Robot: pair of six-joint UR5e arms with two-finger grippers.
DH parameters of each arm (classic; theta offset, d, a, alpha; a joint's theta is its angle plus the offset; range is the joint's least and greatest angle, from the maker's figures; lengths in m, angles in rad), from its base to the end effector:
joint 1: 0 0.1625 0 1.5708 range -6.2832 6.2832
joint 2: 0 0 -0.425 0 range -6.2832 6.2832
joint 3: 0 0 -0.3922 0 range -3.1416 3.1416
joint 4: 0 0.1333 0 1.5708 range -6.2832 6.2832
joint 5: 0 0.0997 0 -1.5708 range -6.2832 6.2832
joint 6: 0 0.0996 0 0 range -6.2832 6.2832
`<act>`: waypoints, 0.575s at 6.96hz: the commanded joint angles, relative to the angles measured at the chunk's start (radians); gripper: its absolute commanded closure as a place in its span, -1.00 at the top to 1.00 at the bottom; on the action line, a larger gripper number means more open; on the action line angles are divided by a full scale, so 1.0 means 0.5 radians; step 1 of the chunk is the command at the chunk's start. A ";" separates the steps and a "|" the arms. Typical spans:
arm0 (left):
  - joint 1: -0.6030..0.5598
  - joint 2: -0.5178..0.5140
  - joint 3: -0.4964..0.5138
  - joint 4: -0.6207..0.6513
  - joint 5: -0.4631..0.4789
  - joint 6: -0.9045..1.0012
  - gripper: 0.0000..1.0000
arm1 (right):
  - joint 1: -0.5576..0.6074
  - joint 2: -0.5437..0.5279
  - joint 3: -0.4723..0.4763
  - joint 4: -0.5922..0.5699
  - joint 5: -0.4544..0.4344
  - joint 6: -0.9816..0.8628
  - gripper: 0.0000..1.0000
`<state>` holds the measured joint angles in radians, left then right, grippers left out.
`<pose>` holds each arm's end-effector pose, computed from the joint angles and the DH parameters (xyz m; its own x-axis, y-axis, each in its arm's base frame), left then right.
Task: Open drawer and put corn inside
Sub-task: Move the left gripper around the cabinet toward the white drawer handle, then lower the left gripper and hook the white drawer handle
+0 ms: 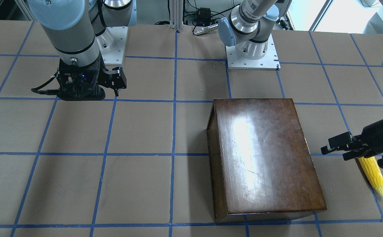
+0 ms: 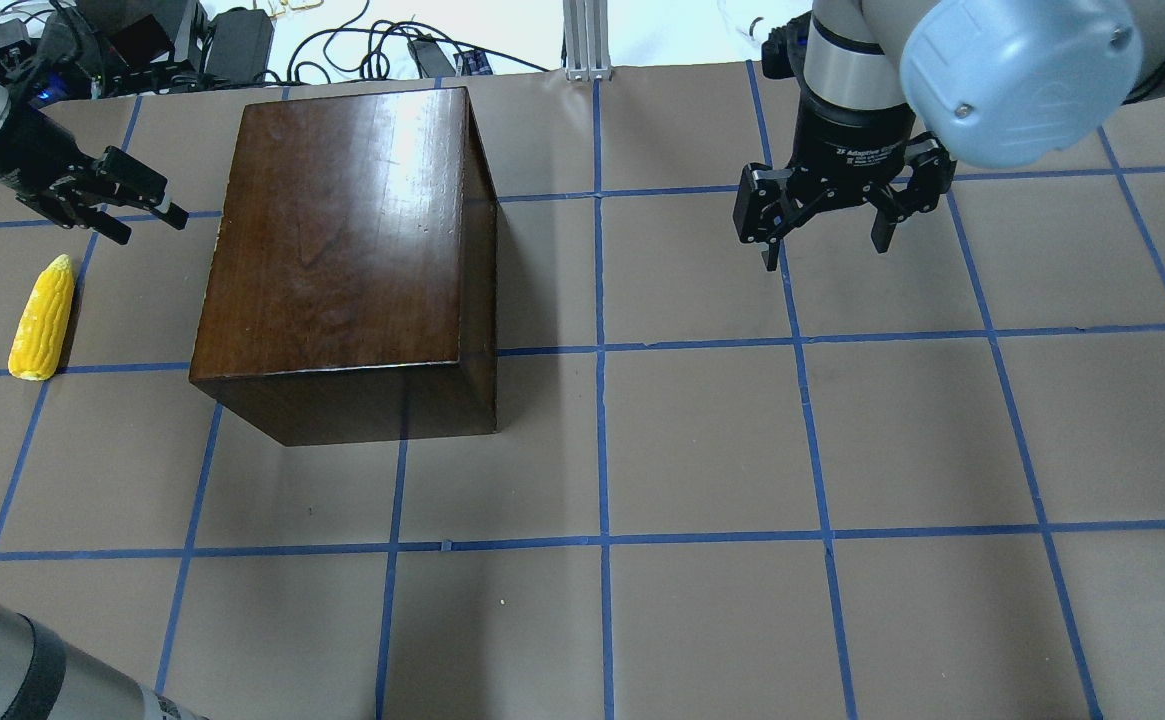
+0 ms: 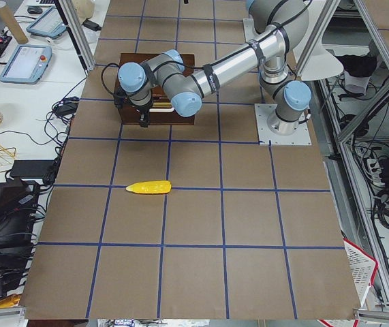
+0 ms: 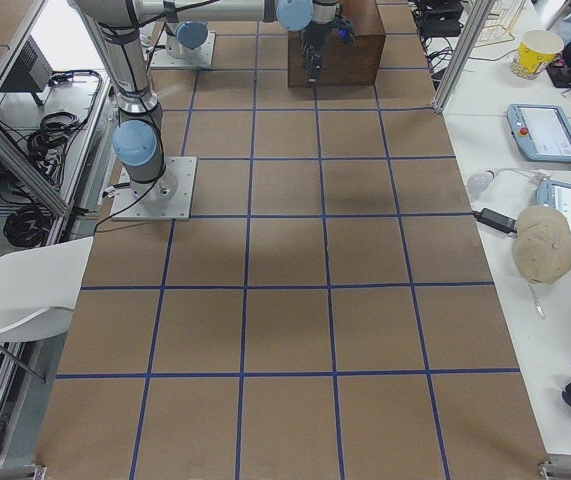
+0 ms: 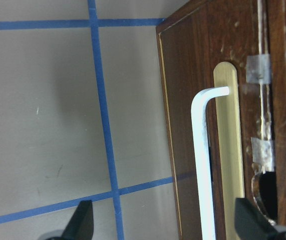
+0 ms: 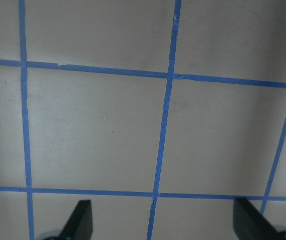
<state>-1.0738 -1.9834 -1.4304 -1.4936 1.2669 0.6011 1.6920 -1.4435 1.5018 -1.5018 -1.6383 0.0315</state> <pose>0.1558 -0.6294 0.3338 -0.9335 0.0705 0.3517 0.0730 0.9973 -0.0062 0.1899 -0.5126 0.4500 -0.9927 -0.0981 0.0709 -0.0887 0.9882 0.1248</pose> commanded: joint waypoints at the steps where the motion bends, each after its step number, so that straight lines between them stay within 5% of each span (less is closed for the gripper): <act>1: 0.000 -0.052 -0.041 -0.007 -0.079 -0.009 1.00 | 0.000 0.000 0.000 0.000 0.000 -0.002 1.00; 4: 0.000 -0.086 -0.084 0.002 -0.101 -0.052 1.00 | 0.000 0.000 0.000 0.000 0.000 0.001 1.00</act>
<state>-1.0738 -2.0189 -1.4677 -1.4934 1.2194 0.5802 1.6920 -1.4435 1.5018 -1.5018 -1.6383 0.0310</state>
